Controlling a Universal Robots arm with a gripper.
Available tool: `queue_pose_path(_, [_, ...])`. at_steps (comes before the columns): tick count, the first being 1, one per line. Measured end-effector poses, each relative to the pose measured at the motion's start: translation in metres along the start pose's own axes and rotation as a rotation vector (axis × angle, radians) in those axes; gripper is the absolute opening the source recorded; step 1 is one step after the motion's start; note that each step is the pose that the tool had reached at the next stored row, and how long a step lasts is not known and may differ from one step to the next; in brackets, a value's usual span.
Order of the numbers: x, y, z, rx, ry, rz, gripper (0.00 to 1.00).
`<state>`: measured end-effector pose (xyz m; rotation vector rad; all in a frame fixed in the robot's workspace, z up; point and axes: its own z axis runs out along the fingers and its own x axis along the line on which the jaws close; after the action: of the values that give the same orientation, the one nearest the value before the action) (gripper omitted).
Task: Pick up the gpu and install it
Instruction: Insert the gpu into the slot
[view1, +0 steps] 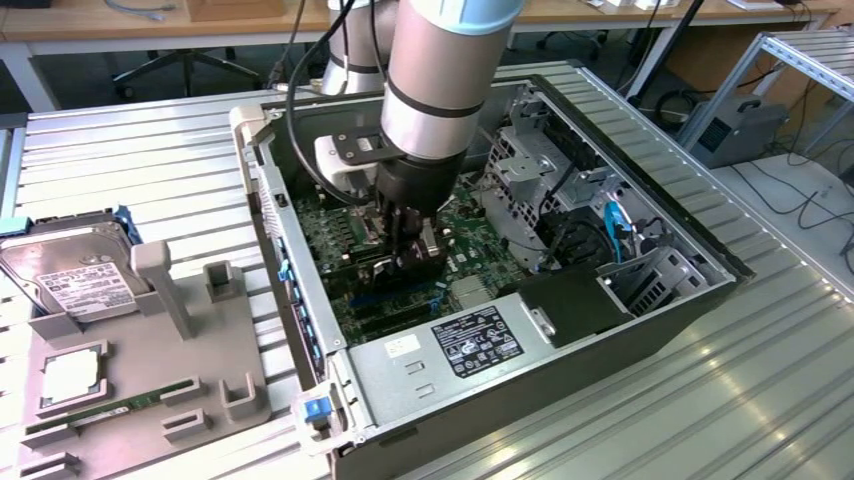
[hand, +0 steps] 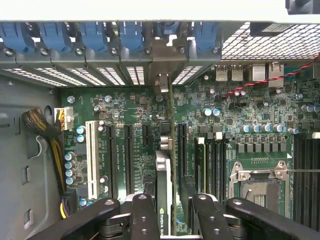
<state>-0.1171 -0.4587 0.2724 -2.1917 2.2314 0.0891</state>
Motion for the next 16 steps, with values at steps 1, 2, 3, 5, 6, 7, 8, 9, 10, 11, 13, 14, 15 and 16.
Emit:
queue_pose_path(1, [0.0003,0.0001,-0.0001,-0.0001,0.0002,0.0,0.34])
queue_pose_path(2, [0.0008,0.0,-0.0001,0.0,0.0001,0.0,0.34])
queue_pose_path(3, [0.0011,0.0001,-0.0001,0.0,0.0,0.0,0.34])
queue_pose_path(5, [0.0014,0.0001,0.0,0.0001,-0.0003,0.0,0.34])
queue_pose_path(6, [0.0015,0.0005,0.0003,0.0001,-0.0005,0.0,0.34])
queue_pose_path(7, [0.0015,0.0008,0.0004,-0.0001,-0.0004,0.0,0.34])
queue_pose_path(8, [0.0015,0.0009,0.0005,0.0,-0.0005,0.0,0.34])
queue_pose_path(9, [0.0015,0.001,0.0005,0.0,-0.0004,0.0,0.34])
queue_pose_path(10, [0.0015,0.0009,0.0005,0.0,-0.0005,0.0,0.34])
queue_pose_path(11, [0.0015,0.001,0.0006,0.0,-0.0004,0.0,0.32])
queue_pose_path(13, [0.0015,0.0009,0.0006,0.0,-0.0005,0.0,0.26])
queue_pose_path(14, [0.0015,0.0009,0.0006,0.0,-0.0005,0.0,0.26])
queue_pose_path(15, [0.0015,0.0009,0.0006,0.0,-0.0005,0.0,0.26])
queue_pose_path(16, [0.0015,0.001,0.0006,-0.0001,-0.0004,0.0,0.26])
